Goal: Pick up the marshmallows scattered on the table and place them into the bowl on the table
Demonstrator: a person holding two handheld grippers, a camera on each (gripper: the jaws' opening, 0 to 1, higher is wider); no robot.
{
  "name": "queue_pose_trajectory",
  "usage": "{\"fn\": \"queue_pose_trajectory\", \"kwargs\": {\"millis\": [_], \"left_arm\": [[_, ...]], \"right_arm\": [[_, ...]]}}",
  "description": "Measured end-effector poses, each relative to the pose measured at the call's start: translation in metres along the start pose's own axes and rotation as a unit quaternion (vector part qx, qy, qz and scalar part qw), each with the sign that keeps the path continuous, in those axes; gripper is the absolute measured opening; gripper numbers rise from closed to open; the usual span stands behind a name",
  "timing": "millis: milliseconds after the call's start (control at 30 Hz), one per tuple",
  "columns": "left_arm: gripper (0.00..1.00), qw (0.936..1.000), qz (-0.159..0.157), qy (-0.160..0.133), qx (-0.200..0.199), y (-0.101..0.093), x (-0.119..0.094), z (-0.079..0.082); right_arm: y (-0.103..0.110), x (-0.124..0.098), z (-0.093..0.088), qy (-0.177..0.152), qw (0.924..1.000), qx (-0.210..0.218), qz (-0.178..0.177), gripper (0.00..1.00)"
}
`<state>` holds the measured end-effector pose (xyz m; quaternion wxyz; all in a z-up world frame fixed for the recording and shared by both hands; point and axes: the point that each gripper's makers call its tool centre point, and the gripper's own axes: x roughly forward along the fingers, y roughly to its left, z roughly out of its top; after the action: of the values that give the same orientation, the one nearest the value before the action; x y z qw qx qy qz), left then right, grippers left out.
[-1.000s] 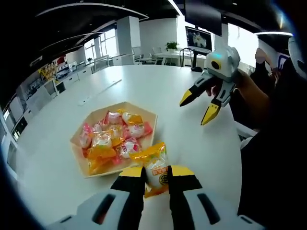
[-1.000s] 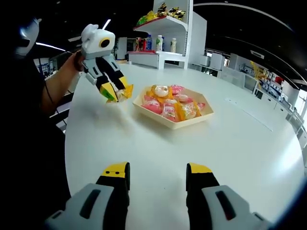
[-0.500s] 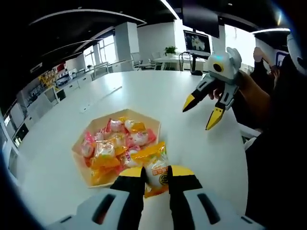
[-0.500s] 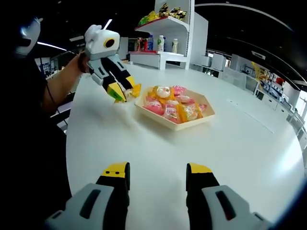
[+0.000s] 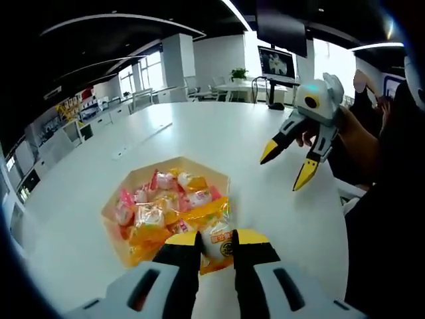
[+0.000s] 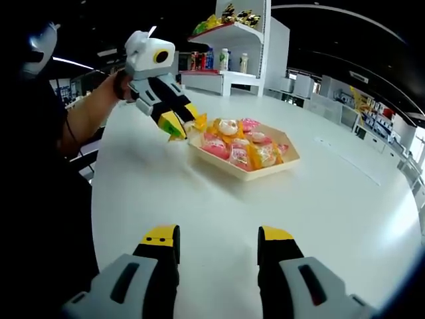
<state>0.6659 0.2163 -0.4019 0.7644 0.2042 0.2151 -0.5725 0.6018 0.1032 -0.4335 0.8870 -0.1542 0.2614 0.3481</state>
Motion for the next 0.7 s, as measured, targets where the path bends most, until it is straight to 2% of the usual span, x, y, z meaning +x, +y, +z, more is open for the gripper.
{"fn": "queue_pose_trajectory", "kwargs": {"millis": [300,700], "left_arm": [[0.20,0.9998,0.008,-0.017,0.011,0.004,0.002,0.011],[0.20,0.9991,0.021,-0.036,-0.001,0.014,0.003,0.020]], "right_arm": [[0.001,0.000,0.000,0.000,1.0000,0.001,0.000,0.47],[0.001,0.000,0.001,-0.002,1.0000,0.000,0.002,0.47]]}}
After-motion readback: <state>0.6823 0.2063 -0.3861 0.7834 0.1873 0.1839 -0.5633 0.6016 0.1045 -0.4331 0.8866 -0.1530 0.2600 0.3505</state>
